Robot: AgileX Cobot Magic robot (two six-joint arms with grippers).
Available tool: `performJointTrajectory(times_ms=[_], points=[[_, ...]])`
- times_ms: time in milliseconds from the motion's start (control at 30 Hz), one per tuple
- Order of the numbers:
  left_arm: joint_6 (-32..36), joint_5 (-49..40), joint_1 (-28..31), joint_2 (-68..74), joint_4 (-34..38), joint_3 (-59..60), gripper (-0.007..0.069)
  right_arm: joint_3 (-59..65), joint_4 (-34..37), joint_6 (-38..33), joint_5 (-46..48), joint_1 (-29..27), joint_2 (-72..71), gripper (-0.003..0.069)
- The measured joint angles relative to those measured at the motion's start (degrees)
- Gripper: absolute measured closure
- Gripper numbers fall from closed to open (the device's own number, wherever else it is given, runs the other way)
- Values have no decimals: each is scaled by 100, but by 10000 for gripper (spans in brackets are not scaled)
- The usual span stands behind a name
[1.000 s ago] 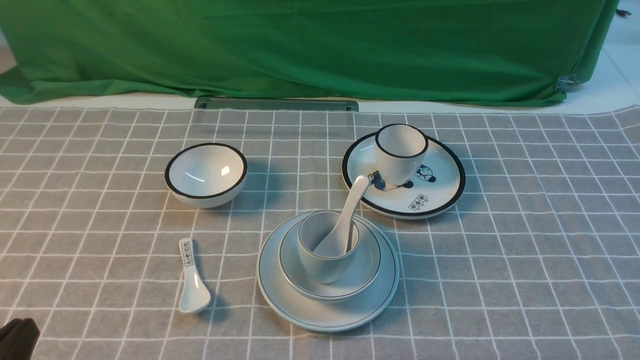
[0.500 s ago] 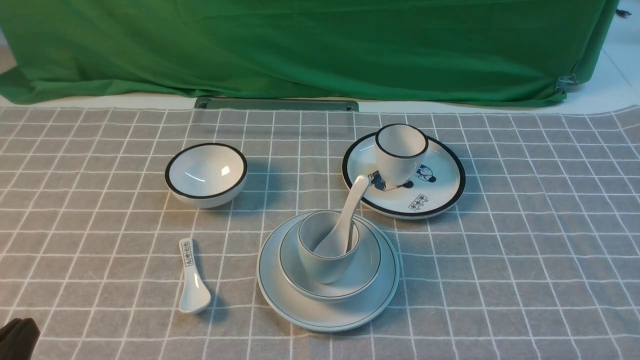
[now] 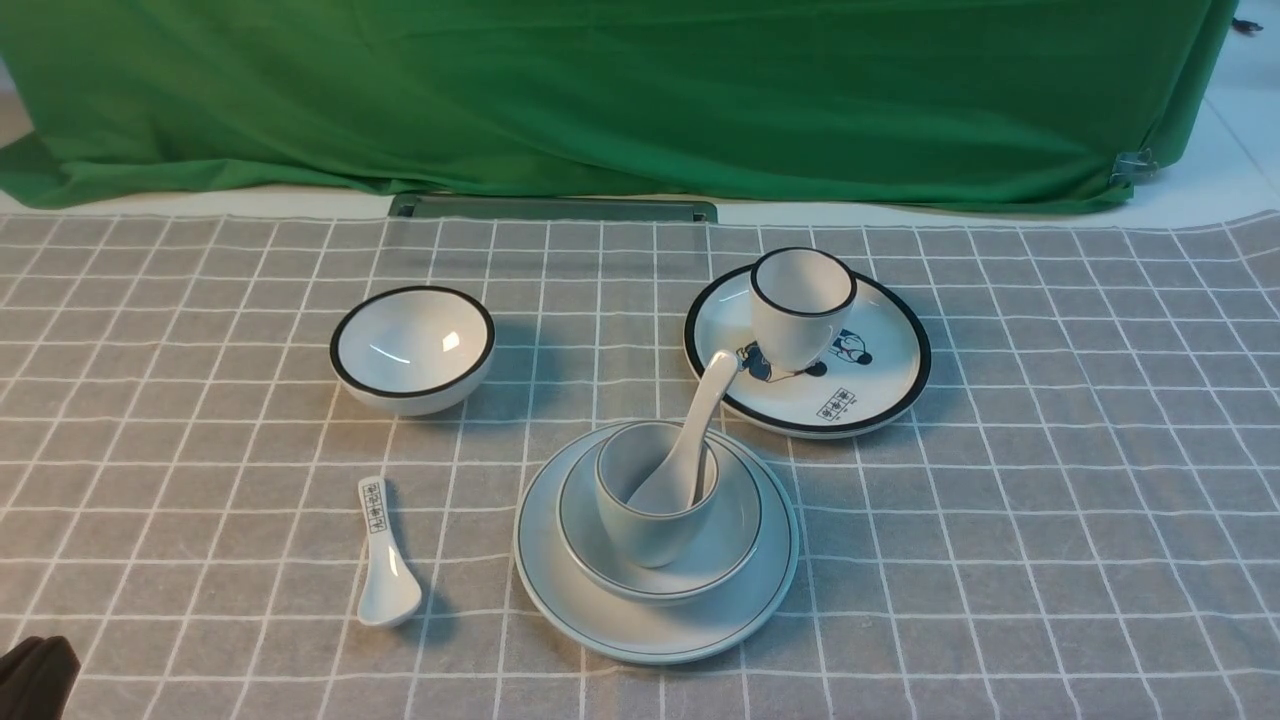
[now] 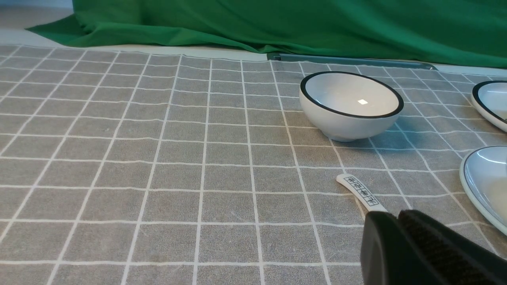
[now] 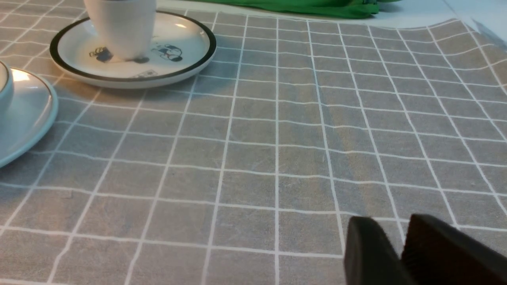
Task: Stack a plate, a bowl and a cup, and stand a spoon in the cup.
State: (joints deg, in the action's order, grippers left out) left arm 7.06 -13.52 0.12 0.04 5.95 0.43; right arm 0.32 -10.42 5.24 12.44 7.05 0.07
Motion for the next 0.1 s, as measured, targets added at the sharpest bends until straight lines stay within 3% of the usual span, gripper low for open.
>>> performJointTrajectory(times_ms=[100], points=[[0,10,0,0,0,0,607,0,0,0,0,0,0,456]])
